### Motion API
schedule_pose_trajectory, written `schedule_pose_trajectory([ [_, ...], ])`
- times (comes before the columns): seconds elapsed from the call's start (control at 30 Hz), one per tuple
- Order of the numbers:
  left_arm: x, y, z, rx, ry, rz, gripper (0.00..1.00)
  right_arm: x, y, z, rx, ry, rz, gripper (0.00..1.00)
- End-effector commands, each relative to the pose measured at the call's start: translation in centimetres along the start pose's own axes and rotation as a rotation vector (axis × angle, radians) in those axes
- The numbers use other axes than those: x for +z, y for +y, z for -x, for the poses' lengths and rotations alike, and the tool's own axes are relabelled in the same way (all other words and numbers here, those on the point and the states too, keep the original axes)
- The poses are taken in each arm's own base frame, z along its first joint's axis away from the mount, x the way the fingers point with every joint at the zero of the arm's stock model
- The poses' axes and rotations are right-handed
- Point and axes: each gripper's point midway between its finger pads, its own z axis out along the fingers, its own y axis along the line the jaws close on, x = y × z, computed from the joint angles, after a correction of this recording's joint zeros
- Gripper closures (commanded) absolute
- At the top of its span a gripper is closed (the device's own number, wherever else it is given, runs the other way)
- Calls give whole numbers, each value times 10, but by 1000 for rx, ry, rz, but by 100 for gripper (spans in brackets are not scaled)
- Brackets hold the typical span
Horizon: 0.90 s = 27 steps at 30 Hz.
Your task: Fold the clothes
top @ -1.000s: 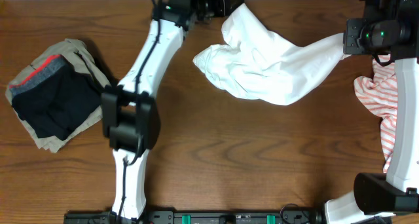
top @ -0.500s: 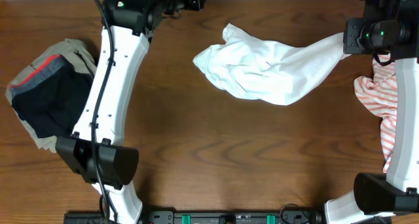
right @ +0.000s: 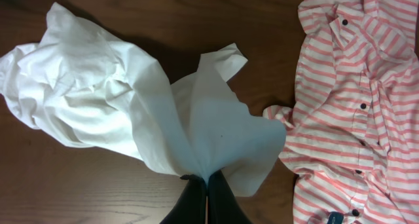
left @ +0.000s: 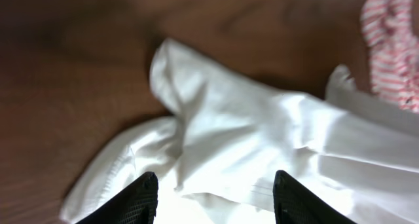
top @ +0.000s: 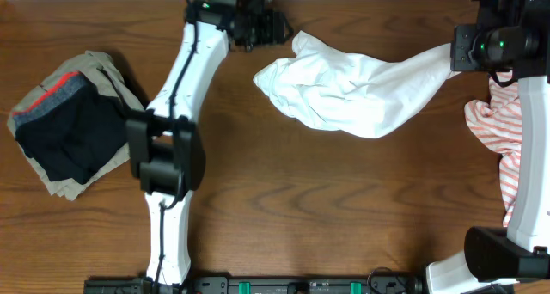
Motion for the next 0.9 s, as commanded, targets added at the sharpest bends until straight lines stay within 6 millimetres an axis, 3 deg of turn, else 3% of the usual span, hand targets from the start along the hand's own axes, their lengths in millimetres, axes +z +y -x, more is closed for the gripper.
schedule_pose_trajectory([
  [0.0,16,3,-12,-66,48,-40,43,1,2,0,-12,3,0,99],
  [0.2,47,24,-29,-129,103,-27,43,1,3,0,-12,5,1,99],
  [0.6,65,21,-33,-169,112,-75,43,1,3,-1,-12,6,0,99],
  [0.87,73,7,-43,-194,140,-79,44,1,3,-1,-12,9,1,99],
])
